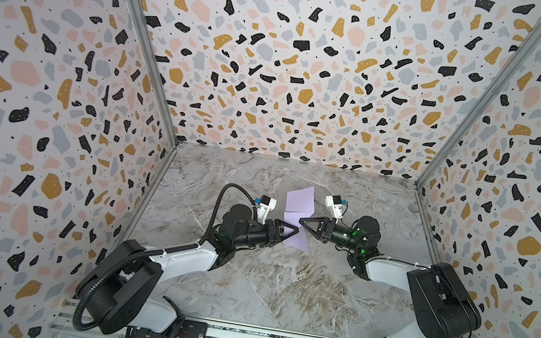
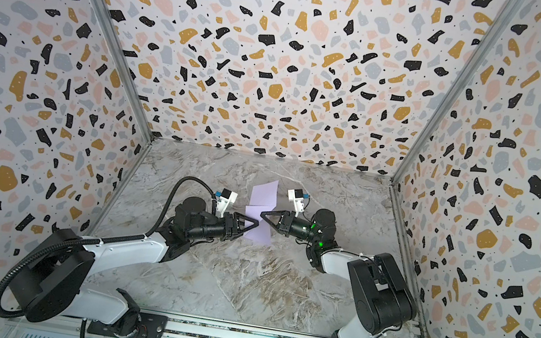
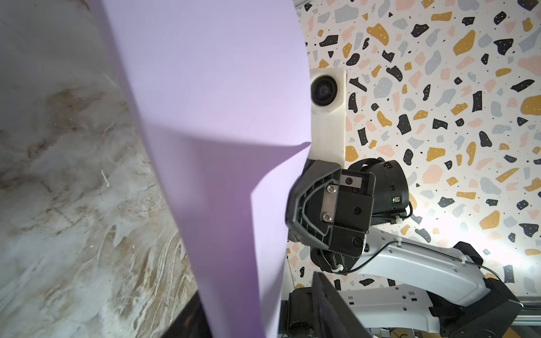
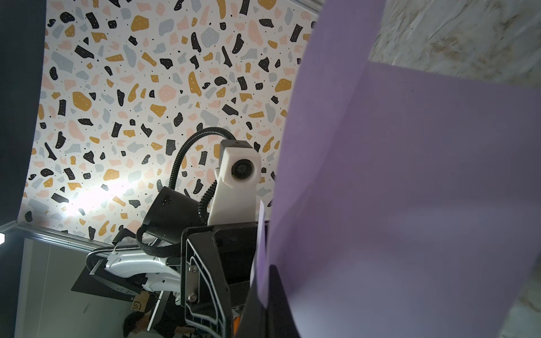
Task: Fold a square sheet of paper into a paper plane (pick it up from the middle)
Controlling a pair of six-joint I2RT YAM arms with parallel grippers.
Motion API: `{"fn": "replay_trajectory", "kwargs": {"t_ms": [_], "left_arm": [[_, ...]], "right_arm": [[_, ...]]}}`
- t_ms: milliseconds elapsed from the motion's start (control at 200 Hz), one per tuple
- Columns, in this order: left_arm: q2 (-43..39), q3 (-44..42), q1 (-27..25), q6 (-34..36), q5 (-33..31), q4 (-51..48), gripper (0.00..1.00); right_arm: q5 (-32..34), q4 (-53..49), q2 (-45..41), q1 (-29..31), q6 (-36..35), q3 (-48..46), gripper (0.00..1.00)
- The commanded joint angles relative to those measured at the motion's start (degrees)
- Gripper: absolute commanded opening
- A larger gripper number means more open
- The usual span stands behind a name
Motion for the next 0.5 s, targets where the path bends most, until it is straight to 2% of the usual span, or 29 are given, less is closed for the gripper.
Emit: {"fn": "replay_trajectory", "kwargs": {"t_ms": [0, 406, 496], "left_arm": [[-1.0, 1.7, -0.1, 0.5, 0.4, 2.6, 0.45], [-1.1, 1.4, -0.1, 0.4, -0.6, 2.6, 0.23], [-0.8, 1.2, -0.1, 0.2, -0.7, 2.5, 0.15]], "right_arm": [[-1.1, 2.0, -0.2, -0.4, 0.3, 1.0, 0.00], [-1.4, 1.6, -0.4, -0.9, -0.4, -0.2, 0.00], [-1.5, 0.9, -0.6, -1.3, -1.1, -0.5, 0.01]]}}
